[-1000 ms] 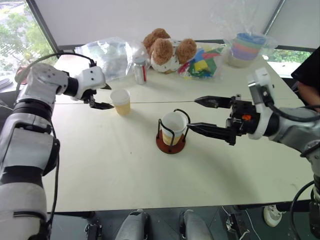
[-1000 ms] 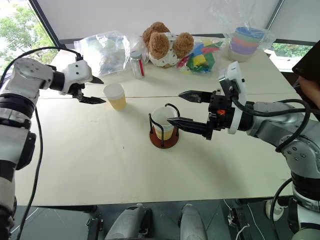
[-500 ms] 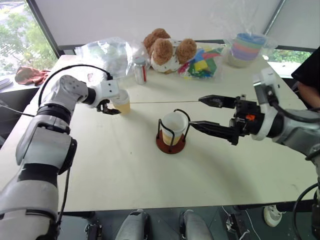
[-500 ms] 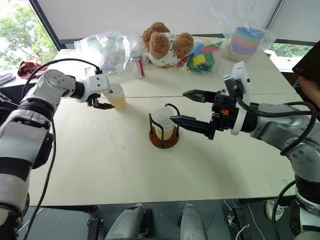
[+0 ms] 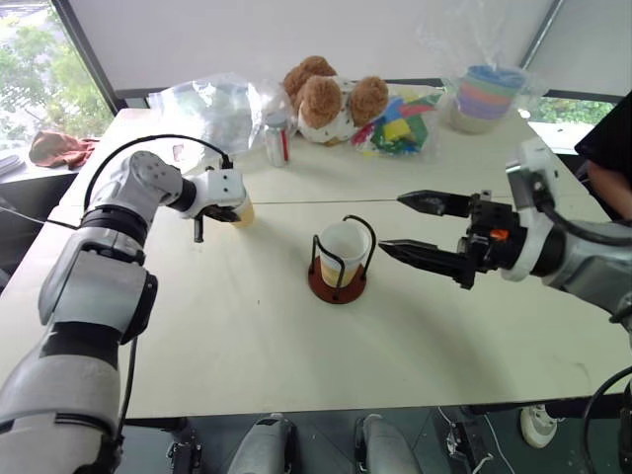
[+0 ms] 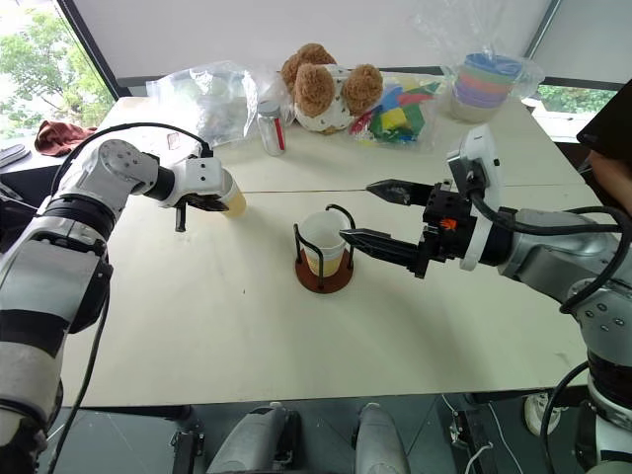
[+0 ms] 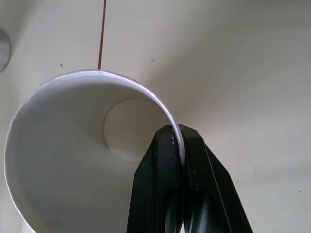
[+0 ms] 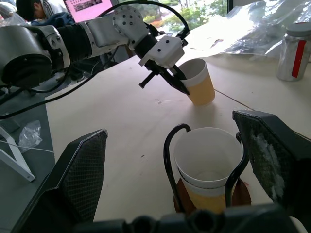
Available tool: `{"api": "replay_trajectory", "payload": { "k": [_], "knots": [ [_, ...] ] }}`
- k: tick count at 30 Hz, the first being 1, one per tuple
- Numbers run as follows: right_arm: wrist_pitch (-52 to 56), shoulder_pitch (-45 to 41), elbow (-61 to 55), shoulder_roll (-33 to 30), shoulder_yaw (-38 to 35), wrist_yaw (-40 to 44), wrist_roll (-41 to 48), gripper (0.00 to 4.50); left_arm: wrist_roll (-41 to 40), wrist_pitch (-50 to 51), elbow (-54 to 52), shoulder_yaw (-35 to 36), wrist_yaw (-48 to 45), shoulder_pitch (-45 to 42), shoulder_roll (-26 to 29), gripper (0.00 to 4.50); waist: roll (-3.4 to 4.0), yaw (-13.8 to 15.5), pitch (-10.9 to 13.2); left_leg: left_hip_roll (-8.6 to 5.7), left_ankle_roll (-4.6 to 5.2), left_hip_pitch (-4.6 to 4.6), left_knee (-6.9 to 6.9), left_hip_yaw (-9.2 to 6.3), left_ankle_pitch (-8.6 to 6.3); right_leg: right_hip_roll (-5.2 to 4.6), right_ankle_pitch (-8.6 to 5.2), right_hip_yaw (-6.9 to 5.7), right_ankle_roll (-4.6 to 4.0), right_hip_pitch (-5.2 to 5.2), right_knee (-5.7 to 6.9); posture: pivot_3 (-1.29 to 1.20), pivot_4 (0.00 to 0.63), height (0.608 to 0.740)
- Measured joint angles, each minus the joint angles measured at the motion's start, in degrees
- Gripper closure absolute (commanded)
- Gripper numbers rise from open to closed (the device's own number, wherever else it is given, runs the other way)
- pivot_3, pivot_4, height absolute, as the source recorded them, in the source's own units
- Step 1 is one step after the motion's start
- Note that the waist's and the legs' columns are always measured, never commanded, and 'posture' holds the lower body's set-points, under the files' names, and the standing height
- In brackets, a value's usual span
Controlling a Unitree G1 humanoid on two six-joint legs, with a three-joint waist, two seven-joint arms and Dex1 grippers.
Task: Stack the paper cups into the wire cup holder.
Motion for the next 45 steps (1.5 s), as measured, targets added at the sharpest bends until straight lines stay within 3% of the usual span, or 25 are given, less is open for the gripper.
{"api": "replay_trajectory", "payload": {
  "k": [3, 5, 8, 11, 15, 23, 32, 40, 43, 45],
  "knots": [
    [0.97, 3.92, -1.20, -2.56, -1.25, 0.18, -0.42, 0.00, -2.03, 1.12, -0.08, 2.35, -6.99, -5.75, -0.46, 4.45, -0.02, 0.15, 0.01, 0.00, 0.02, -0.29, 0.18, -0.14, -0.01, -0.02, 0.00, -0.19, 0.00, -0.09, -0.03, 0.00, 0.150, 0.740],
    [1.50, 7.34, -1.91, -4.47, -3.09, 0.26, -1.29, 0.00, -6.87, 4.08, -1.32, 3.41, -15.64, -13.06, -2.29, 4.45, -0.02, 0.39, 0.01, 0.01, 0.15, -0.66, 0.60, -0.34, -0.11, -0.02, 0.00, -0.57, 0.00, -0.15, -0.03, 0.00, 0.150, 0.740],
    [1.61, 9.29, -3.26, -4.45, -4.41, -0.33, -1.30, 0.00, -17.90, 8.74, -8.11, 0.59, -20.23, -19.13, -5.26, 4.45, 0.10, 0.06, -0.06, -0.04, 0.32, -0.56, 0.71, -0.24, -0.21, -0.17, 0.01, -0.52, 0.01, 0.01, -0.05, 0.00, 0.150, 0.740],
    [1.64, 10.94, -4.68, -4.38, -5.70, -1.56, -0.96, 0.00, -28.77, 12.13, -14.85, -7.98, -21.13, -17.62, -5.82, 4.45, 0.20, -0.59, -0.11, -0.02, 0.35, -0.33, 0.72, -0.18, -0.23, -0.18, 0.05, -0.39, 0.10, 0.10, -0.05, 0.00, 0.150, 0.740],
    [1.71, 12.13, -5.17, -4.34, -7.27, -3.06, -0.35, 0.00, -37.04, 14.05, -17.89, -18.88, -21.21, -14.78, -5.00, 4.45, 0.19, -1.34, -0.08, 0.10, 0.28, -0.22, 0.71, -0.23, -0.18, -0.06, 0.06, -0.38, 0.07, 0.00, 0.19, 0.00, 0.150, 0.740],
    [1.76, 15.95, -9.88, -3.69, -9.27, -8.36, 4.26, 0.00, -53.54, 17.49, -27.86, -35.28, -21.21, -15.03, 1.30, 4.45, 0.21, -1.13, -0.08, 0.06, 0.27, -0.37, 0.71, -0.24, -0.18, -0.13, 0.06, -0.34, 0.07, -0.03, 0.01, 0.00, 0.150, 0.740],
    [0.74, 17.38, -11.05, -3.18, -9.27, -11.96, 5.94, 0.00, -60.08, 15.13, -31.52, -45.02, -21.23, -16.91, 3.31, 4.45, 0.21, -0.09, -0.08, 0.03, 0.28, -0.39, 0.78, -0.22, -0.18, -0.12, 0.06, -0.32, 0.07, 0.00, -0.03, 0.00, 0.150, 0.740],
    [-0.45, 17.37, -11.24, -3.17, -9.01, -12.60, 6.31, 0.00, -59.92, 10.97, -28.56, -47.07, -21.22, -17.00, -1.55, 4.45, 0.20, -0.15, -0.08, 0.03, 0.28, -0.39, 0.79, -0.20, -0.18, -0.10, 0.06, -0.33, 0.07, 0.00, -0.02, 0.00, 0.150, 0.740],
    [-0.63, 17.55, -11.24, -3.17, -8.99, -12.61, 6.31, 0.00, -59.82, 10.02, -28.10, -48.37, -21.23, -17.23, -1.76, 3.63, 0.20, -0.18, -0.08, 0.03, 0.29, -0.39, 0.77, -0.21, -0.19, -0.10, 0.05, -0.33, 0.07, 0.00, -0.03, 0.00, 0.150, 0.740],
    [-0.68, 17.85, -11.24, -3.14, -8.99, -12.65, 6.31, 0.00, -59.83, 9.82, -28.14, -49.63, -21.23, -17.44, -1.72, 2.80, 0.20, -0.17, -0.08, 0.03, 0.29, -0.39, 0.77, -0.20, -0.19, -0.10, 0.05, -0.33, 0.07, 0.00, -0.03, 0.00, 0.150, 0.740]
  ]
}}
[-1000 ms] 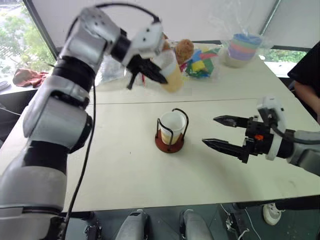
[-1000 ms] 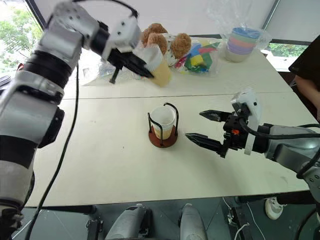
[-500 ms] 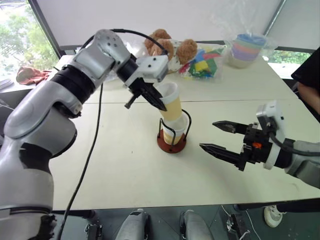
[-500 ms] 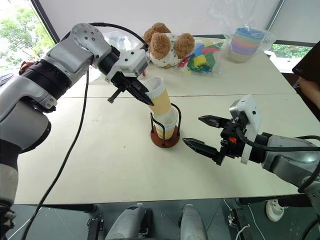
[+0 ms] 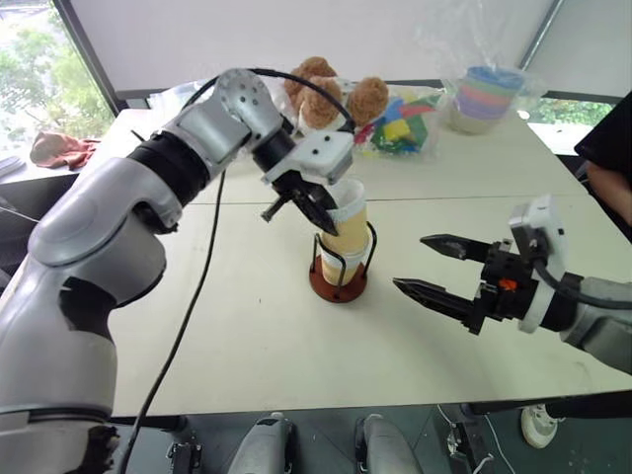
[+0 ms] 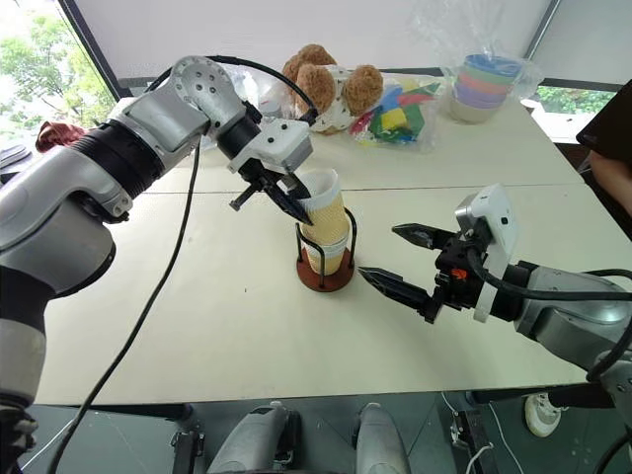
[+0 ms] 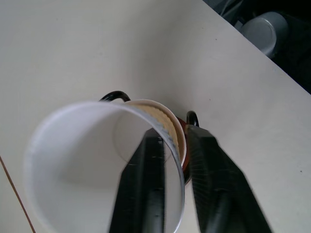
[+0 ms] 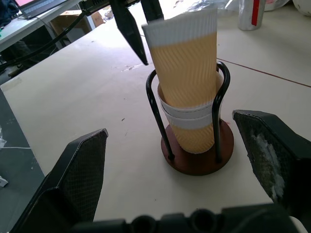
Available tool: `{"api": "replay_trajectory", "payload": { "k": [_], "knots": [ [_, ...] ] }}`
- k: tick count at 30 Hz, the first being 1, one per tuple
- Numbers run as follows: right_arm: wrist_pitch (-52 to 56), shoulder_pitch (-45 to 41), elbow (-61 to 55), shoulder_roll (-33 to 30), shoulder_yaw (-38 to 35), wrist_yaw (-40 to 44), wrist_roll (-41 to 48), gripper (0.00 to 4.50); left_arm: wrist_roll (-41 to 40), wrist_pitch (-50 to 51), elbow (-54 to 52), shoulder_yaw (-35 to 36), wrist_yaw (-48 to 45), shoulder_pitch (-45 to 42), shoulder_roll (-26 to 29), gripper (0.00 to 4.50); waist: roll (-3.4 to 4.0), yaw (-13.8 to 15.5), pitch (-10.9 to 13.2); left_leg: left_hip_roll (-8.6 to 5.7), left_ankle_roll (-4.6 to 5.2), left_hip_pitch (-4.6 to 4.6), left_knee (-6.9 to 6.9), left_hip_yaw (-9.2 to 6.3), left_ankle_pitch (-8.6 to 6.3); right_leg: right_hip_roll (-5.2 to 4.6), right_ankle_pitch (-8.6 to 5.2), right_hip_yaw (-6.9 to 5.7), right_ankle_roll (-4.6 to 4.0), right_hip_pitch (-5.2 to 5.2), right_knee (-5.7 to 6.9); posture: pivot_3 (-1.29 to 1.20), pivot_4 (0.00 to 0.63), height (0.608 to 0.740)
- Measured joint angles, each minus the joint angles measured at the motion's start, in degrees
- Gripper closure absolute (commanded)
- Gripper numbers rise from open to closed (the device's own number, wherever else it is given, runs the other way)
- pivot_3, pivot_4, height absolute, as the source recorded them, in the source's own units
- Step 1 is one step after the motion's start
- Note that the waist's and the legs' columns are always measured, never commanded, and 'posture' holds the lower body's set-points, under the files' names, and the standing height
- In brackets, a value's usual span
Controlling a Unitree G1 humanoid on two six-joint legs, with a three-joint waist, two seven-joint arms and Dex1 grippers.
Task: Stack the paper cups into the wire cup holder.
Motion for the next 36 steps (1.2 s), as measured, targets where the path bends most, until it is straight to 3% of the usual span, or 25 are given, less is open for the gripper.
{"api": "replay_trajectory", "payload": {
  "k": [5, 8, 12, 15, 19, 21, 25, 27, 31, 36],
  "knots": [
    [-0.78, 0.76, 0.00, 0.10, 0.00, -0.03, -0.05, 0.00, 0.05, -1.17, 0.35, -2.06, 0.00, -0.50, 0.19, 0.37, 0.00, 0.08, 0.00, 0.00, 0.00, 0.00, 0.01, 0.00, 0.00, 0.00, 0.00, 0.00, 0.00, 0.00, 0.00, 0.00, 0.150, 0.740],
    [-1.33, 0.75, 0.06, 0.44, 0.14, 0.14, -0.35, 0.00, 0.34, -1.12, 3.15, 1.09, 0.00, -0.56, -1.25, 0.37, -0.01, 0.09, 0.01, -0.01, 0.00, -0.02, 0.02, 0.00, 0.00, 0.00, 0.00, -0.01, 0.00, 0.01, -0.01, 0.00, 0.150, 0.740],
    [-2.85, 0.47, 1.69, 1.97, 1.63, 0.31, -3.41, 0.00, 1.40, 2.10, 8.78, 15.75, 0.01, -0.59, -3.11, 0.37, -0.03, -0.04, 0.02, 0.00, 0.01, -0.02, 0.01, 0.00, -0.01, 0.03, -0.01, -0.04, 0.01, -0.01, -0.01, 0.00, 0.150, 0.740],
    [-4.43, -0.33, 5.26, 4.18, 2.96, 0.62, -6.28, 0.00, 2.71, 6.45, 7.39, 26.89, 0.66, 2.24, 1.06, 0.37, 0.04, -0.81, -0.02, 0.03, 0.04, 0.09, -0.06, 0.04, -0.02, 0.05, -0.01, 0.00, 0.01, -0.03, 0.03, 0.00, 0.150, 0.740],
    [-8.61, -1.89, 13.76, 6.60, 4.42, 1.88, -13.64, 0.00, 3.59, 17.86, -7.34, 39.00, 9.81, 19.99, 11.50, 0.37, 0.24, -1.77, -0.13, 0.06, 0.01, 0.33, -0.15, 0.09, -0.01, 0.07, -0.01, 0.19, 0.02, 0.03, 0.18, 0.00, 0.150, 0.740],
    [-12.00, -4.73, 20.15, 8.85, 6.26, 2.73, -18.90, 0.00, 3.74, 23.19, -20.19, 46.30, 20.51, 34.45, 15.22, 0.37, 0.24, -1.81, -0.13, 0.06, -0.04, 0.35, -0.16, 0.11, 0.02, 0.08, -0.01, 0.32, 0.02, 0.02, 0.17, 0.00, 0.150, 0.740],
    [-18.97, -10.40, 32.59, 13.50, 10.32, 3.32, -28.51, 0.00, 4.15, 30.94, -40.55, 59.51, 42.62, 56.96, 16.20, 0.37, 0.21, -1.16, -0.12, 0.00, -0.44, 0.28, -0.15, 0.11, 0.24, 0.09, -0.01, 0.74, 0.01, -0.02, 0.13, 0.00, 0.150, 0.740],
    [-23.37, -13.40, 39.50, 16.24, 12.26, 3.04, -33.92, 0.00, 4.58, 34.10, -50.75, 68.07, 55.36, 68.37, 13.00, 0.37, 0.23, -1.07, -0.14, -0.06, -0.49, 0.34, -0.18, 0.12, 0.25, 0.08, 0.00, 0.91, 0.00, 0.01, 0.08, 0.00, 0.150, 0.740],
    [-30.92, -18.19, 51.80, 22.24, 14.19, 1.50, -41.43, 0.00, 6.29, 37.94, -65.86, 77.66, 75.54, 84.30, 1.61, 0.37, 0.23, -0.29, -0.14, -0.10, -0.71, 0.39, -0.25, 0.15, 0.37, 0.10, 0.02, 1.07, -0.01, -0.02, 0.09, 0.00, 0.150, 0.740],
    [-39.61, -22.66, 62.95, 27.06, 14.39, -0.15, -47.64, 0.00, 8.82, 39.07, -76.52, 81.03, 86.78, 95.69, -8.49, 0.37, 0.26, 0.21, -0.19, -0.11, -0.91, 0.55, -0.45, 0.14, 0.48, 0.15, 0.03, 1.06, -0.04, 0.07, 0.09, 0.00, 0.150, 0.740]
  ]
}}
